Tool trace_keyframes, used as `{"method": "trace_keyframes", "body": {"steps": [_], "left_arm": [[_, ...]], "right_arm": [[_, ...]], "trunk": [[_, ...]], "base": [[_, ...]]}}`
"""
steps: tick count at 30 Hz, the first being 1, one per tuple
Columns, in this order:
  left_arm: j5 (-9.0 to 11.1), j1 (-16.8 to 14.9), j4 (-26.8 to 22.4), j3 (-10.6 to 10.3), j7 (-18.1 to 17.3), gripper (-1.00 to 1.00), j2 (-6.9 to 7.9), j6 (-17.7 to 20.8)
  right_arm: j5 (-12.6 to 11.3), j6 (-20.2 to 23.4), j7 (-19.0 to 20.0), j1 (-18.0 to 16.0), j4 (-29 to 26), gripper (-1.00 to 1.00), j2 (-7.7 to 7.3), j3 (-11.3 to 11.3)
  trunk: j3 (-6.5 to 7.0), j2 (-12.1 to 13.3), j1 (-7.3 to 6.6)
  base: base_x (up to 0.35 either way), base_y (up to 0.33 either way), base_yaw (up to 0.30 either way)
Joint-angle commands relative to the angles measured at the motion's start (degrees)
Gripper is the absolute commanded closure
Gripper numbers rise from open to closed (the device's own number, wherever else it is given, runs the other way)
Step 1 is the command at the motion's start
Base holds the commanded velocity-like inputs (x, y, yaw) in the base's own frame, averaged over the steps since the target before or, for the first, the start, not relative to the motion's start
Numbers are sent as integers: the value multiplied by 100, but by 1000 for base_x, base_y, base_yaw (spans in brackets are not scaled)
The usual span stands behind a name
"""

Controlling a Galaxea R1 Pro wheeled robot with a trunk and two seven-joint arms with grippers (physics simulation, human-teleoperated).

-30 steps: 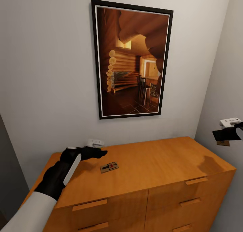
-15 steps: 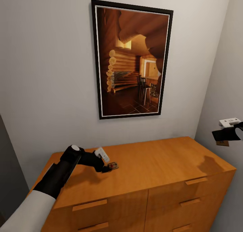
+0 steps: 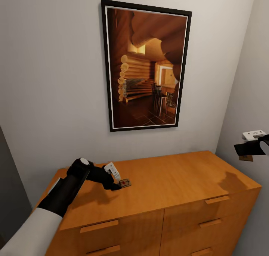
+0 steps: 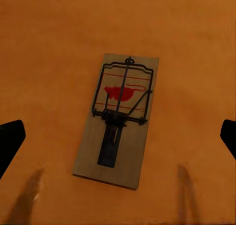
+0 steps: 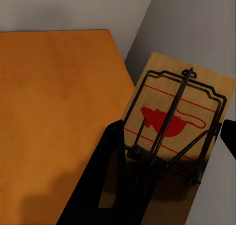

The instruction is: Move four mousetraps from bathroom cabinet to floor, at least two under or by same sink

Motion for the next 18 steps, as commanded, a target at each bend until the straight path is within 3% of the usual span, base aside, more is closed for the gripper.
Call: {"method": "trace_keyframes", "body": {"steps": [1, 7, 12, 18], "left_arm": [[-49, -46, 1, -9, -68, -100, 4, 73], [-109, -536, 205, -7, -684, -100, 7, 348], [-118, -942, 689, -7, -788, -100, -27, 545], [-132, -1104, 1100, -7, -785, -100, -116, 538]], "right_arm": [[61, 18, 57, -9, -2, 100, -5, 13], [72, 18, 57, -9, -2, 100, -15, 13], [73, 18, 57, -9, -2, 100, -26, 8], [70, 18, 57, -9, -2, 100, -30, 10]], "trunk": [[-8, -5, 0], [-8, -5, 0], [-8, -5, 0], [-8, -5, 0]], "base": [[0, 0, 0], [0, 0, 0], [0, 0, 0], [0, 0, 0]]}}
